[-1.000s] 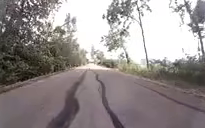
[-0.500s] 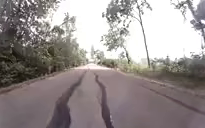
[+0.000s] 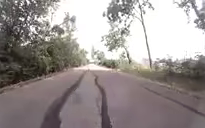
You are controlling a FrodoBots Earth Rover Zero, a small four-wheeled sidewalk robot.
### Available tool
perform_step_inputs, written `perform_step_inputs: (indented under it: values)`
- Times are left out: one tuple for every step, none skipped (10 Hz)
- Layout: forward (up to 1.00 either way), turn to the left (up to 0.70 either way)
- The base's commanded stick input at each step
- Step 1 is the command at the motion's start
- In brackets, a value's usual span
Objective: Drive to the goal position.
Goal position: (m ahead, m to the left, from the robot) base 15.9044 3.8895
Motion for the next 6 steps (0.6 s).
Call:
perform_step_inputs:
  values:
    - [0.70,0.00]
    - [0.70,0.00]
    - [0.70,0.00]
    - [0.70,0.00]
    - [0.70,0.00]
    - [0.70,0.00]
